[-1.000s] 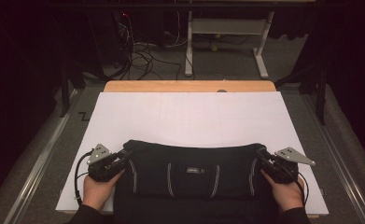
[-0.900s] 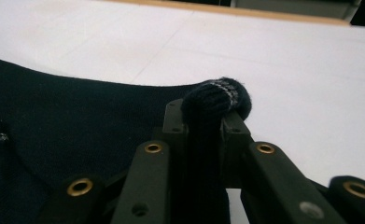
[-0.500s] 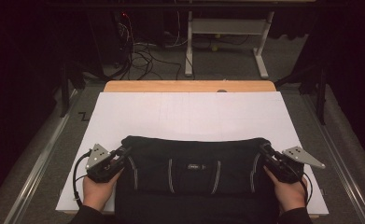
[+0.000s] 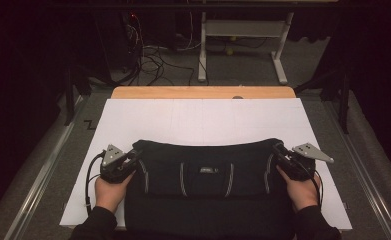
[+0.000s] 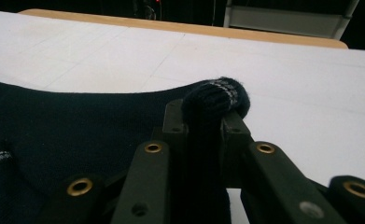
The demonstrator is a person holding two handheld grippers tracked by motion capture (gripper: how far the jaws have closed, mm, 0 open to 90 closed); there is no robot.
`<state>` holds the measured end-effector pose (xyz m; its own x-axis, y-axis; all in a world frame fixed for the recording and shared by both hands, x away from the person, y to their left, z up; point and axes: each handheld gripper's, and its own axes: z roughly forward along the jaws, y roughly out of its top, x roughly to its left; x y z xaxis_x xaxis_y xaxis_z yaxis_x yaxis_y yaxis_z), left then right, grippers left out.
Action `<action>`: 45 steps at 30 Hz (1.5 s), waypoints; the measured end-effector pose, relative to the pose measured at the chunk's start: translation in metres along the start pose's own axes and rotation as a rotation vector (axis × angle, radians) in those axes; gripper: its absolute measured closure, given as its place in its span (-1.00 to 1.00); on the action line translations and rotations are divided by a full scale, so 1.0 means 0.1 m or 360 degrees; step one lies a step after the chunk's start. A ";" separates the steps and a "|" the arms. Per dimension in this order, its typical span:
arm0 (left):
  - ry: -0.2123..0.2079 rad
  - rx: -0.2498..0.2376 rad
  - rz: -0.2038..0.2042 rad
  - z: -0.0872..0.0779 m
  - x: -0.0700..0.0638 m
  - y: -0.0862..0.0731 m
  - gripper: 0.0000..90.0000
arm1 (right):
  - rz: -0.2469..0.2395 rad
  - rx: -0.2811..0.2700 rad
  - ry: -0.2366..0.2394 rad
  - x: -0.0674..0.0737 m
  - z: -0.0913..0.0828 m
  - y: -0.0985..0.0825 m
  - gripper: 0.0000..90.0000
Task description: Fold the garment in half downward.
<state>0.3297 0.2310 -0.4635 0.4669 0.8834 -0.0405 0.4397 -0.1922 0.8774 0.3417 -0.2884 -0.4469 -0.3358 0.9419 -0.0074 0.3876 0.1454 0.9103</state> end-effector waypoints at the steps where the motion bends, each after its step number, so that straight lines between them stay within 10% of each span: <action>1: 0.0010 -0.0012 -0.0002 0.01 0.03 0.06 0.60 | -0.0004 -0.0011 -0.0005 -0.01 0.04 0.04 0.72; 14: 0.0095 -0.0024 0.0081 0.03 0.10 0.39 0.60 | -0.0051 -0.0065 -0.0032 -0.02 0.09 0.29 0.73; 33: 0.0186 -0.0149 -0.0009 0.11 0.29 0.95 0.59 | -0.0107 -0.0190 -0.0130 -0.07 0.23 0.91 0.73; 43: 0.0152 0.0042 -0.0134 0.46 0.40 0.74 0.47 | -0.0085 0.0041 -0.0143 -0.08 0.61 0.75 0.69; 45: 0.0117 0.0054 -0.0179 0.49 0.43 0.72 0.26 | -0.0059 0.0093 -0.0135 -0.08 0.69 0.72 0.42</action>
<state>0.4188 0.2340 -0.4259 0.3563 0.9288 -0.1016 0.5124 -0.1033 0.8525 0.4314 -0.2651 -0.4099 -0.2779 0.9575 -0.0776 0.4268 0.1954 0.8830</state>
